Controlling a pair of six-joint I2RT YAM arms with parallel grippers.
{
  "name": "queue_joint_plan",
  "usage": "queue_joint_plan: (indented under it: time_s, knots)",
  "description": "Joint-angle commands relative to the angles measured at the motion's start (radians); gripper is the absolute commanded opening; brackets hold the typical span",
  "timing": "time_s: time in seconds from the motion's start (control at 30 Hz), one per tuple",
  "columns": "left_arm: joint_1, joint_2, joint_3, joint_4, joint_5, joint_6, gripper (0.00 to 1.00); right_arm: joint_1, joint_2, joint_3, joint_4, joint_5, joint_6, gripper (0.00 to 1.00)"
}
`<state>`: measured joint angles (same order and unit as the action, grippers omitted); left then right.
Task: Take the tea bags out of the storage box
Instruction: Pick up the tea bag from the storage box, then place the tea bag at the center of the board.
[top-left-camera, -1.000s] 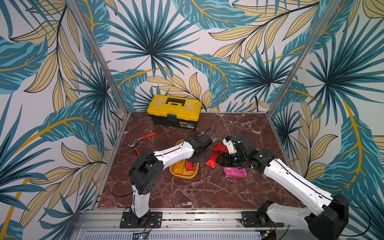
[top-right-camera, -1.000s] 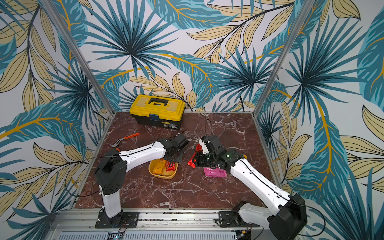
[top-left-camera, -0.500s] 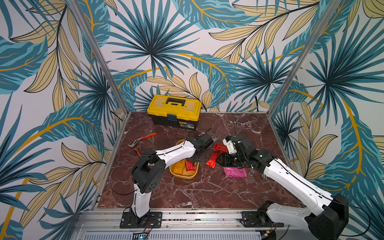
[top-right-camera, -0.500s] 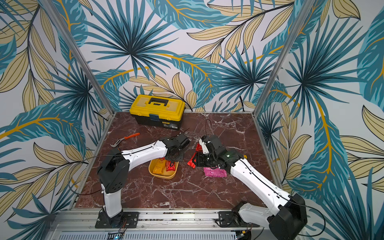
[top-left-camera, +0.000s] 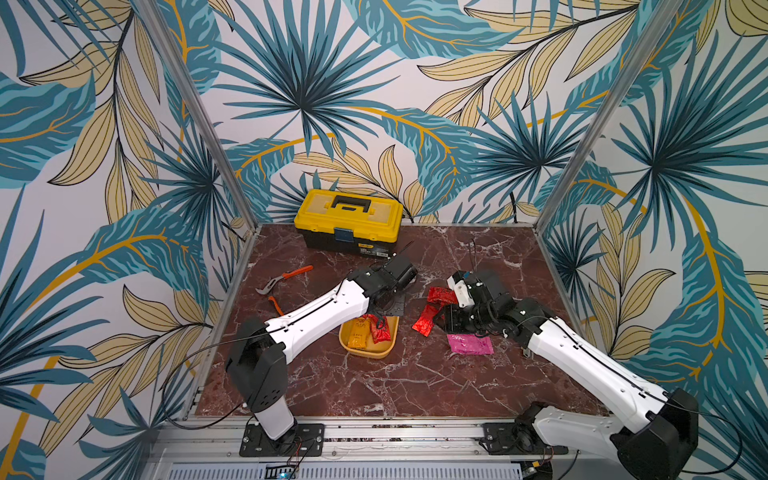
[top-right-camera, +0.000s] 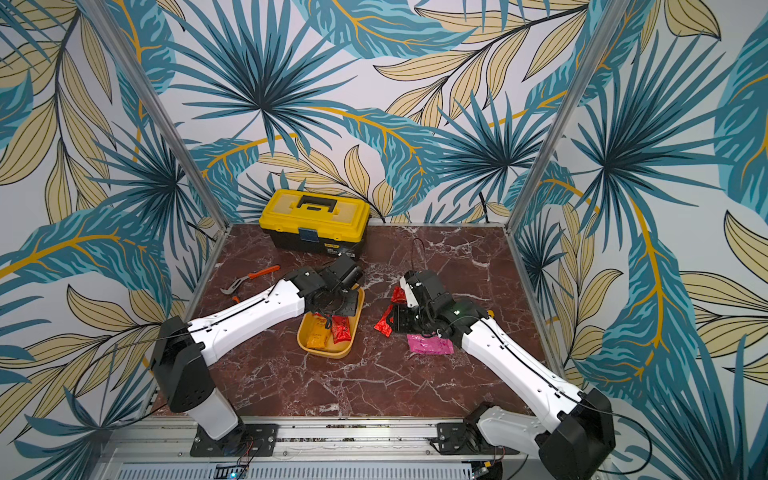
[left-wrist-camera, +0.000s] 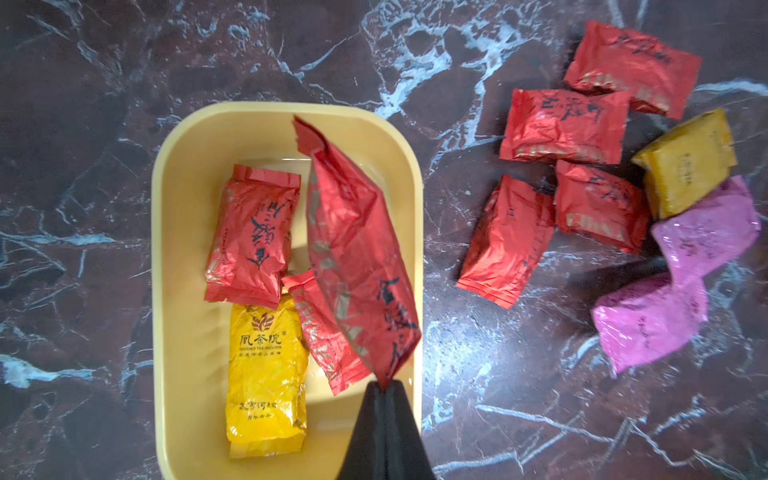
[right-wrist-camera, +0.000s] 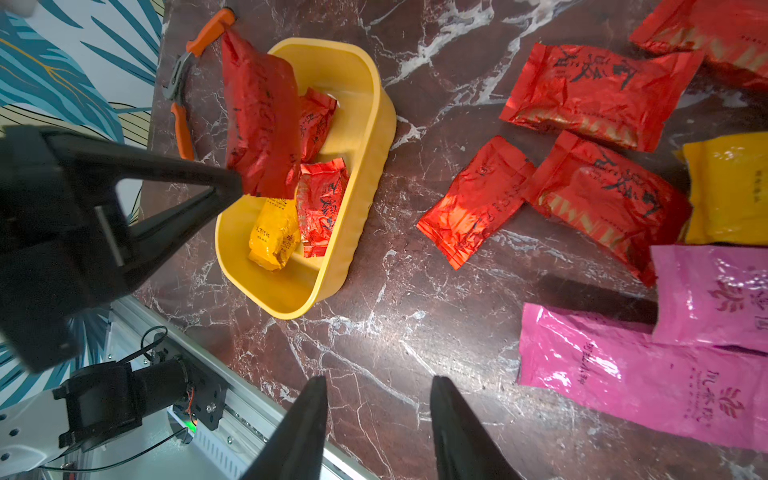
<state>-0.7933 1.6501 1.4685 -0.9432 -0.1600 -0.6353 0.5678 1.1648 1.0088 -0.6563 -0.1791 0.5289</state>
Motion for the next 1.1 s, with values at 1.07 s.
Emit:
queue_joint_plan:
  time_s: [1.07]
  knots:
    - [-0.218,0.305,0.089,0.223,0.325,0.008,0.00,-0.171,-0.276,-0.162,-0.172,0.111,-0.041,0.47]
